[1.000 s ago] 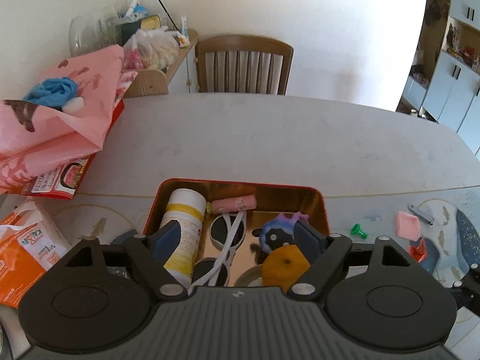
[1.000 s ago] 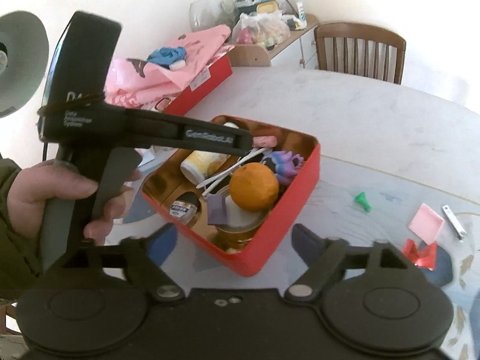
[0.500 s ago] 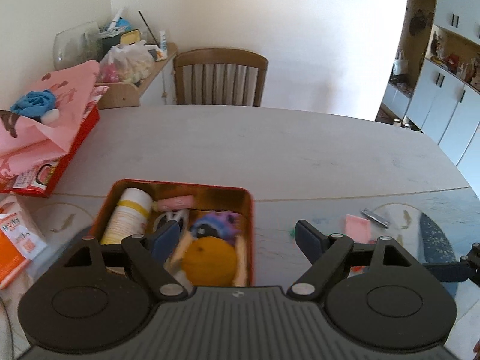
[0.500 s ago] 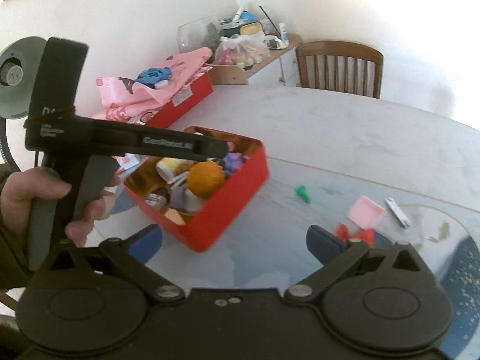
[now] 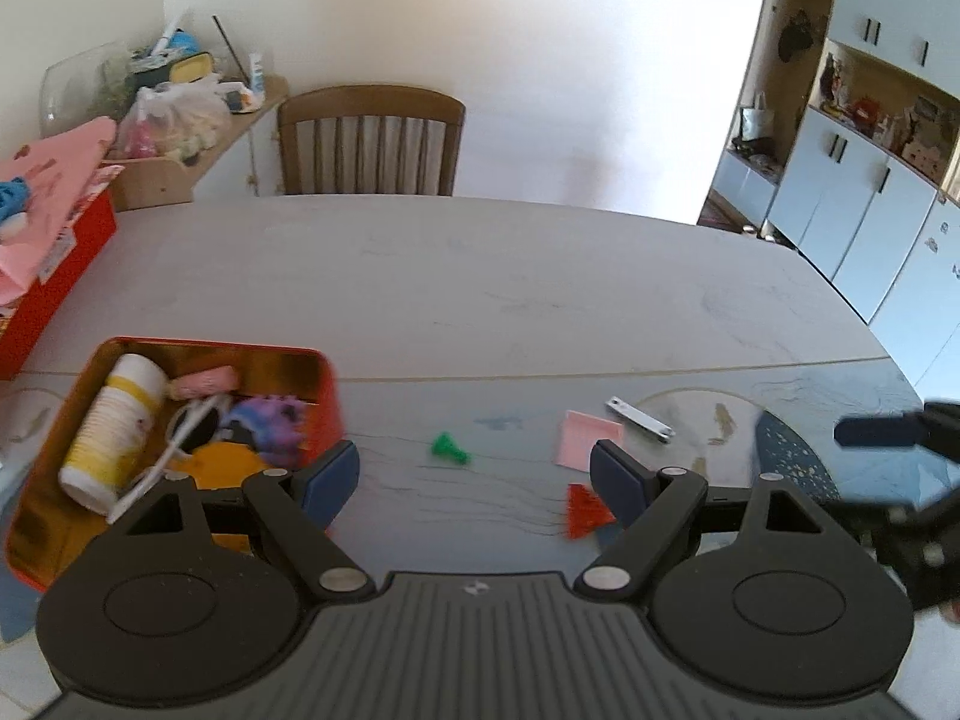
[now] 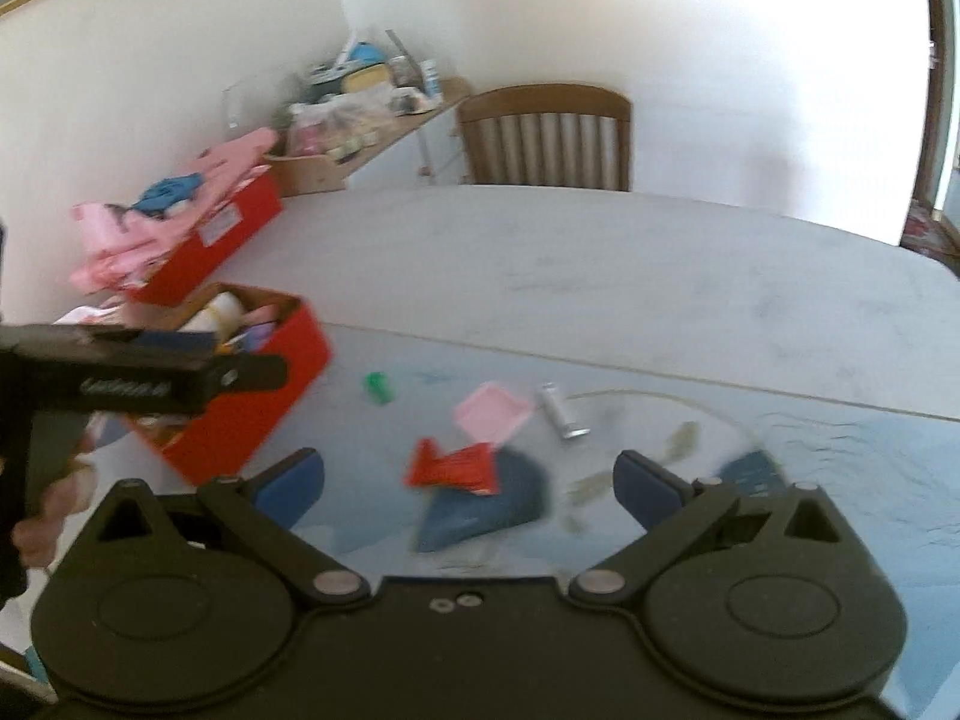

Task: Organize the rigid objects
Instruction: 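Grasp the silver nail clipper with the right tool while the left tool grasps the red candy wrapper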

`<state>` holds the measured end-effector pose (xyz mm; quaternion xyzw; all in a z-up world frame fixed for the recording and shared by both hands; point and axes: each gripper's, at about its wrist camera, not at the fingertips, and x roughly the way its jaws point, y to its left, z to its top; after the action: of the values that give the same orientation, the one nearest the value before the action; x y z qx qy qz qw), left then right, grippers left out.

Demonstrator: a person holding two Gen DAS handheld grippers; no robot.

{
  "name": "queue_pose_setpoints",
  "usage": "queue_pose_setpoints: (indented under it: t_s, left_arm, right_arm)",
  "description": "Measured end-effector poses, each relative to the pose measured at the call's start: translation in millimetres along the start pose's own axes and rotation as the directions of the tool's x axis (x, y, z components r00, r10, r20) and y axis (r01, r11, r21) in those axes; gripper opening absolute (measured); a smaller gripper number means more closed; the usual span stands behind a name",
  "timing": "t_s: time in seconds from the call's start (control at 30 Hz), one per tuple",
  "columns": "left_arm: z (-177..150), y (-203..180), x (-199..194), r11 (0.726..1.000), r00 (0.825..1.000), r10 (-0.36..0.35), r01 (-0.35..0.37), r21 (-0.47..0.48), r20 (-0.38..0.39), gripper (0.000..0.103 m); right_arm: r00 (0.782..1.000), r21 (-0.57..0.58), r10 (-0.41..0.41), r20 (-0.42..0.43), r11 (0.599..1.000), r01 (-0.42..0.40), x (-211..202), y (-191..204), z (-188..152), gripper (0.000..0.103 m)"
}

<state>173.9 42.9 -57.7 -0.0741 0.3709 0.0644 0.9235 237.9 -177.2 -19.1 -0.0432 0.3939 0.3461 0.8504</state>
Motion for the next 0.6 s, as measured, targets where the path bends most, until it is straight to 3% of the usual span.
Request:
queue_pose_setpoints:
  t_s: [0.27,0.6]
  left_arm:
    - [-12.3,-37.6,24.6,1.000,0.998,-0.022,0.023,0.012,-0.051,0.084]
    - [-25.7,-69.4,65.1,0.999,0.994,-0.010,0.014,0.033,-0.107,0.084]
  right_arm:
    - [0.999,0.007,-0.038,-0.007,0.999,0.038,15.9,-44.7,9.8,0.102]
    - [0.996,0.003,-0.052,-0.070,0.999,0.052,57.5,-68.4,15.0,0.098]
